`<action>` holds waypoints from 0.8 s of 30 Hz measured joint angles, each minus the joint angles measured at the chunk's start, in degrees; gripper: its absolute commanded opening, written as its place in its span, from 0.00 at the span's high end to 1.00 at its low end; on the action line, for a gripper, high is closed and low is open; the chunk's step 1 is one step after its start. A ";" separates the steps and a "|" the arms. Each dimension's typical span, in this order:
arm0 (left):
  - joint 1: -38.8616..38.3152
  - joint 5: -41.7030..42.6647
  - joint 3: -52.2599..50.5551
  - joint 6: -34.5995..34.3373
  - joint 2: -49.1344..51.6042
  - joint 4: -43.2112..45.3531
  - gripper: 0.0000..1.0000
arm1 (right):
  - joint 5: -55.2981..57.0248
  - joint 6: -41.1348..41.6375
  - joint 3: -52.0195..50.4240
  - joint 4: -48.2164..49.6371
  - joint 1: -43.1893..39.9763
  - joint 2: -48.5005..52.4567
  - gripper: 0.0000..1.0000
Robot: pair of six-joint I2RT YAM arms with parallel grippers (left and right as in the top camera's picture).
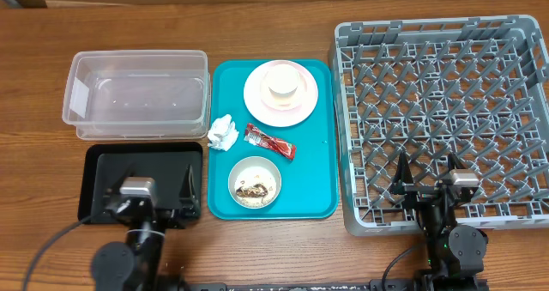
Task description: Sort waste into correct bins and load items into the dishwasher
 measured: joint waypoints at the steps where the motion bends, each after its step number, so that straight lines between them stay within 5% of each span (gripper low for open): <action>1: 0.00 0.39 3.61 -0.11 2.23 -2.16 0.00 | 0.02 -0.02 0.00 -0.04 0.00 0.00 0.00; 17: 0.00 10.05 61.40 -0.24 53.59 -49.35 0.00 | 0.00 0.00 0.00 -0.04 -0.04 0.00 0.00; 24: 0.00 11.91 69.33 -0.37 62.86 -50.05 0.00 | 0.00 0.02 0.00 0.00 -0.04 0.00 0.00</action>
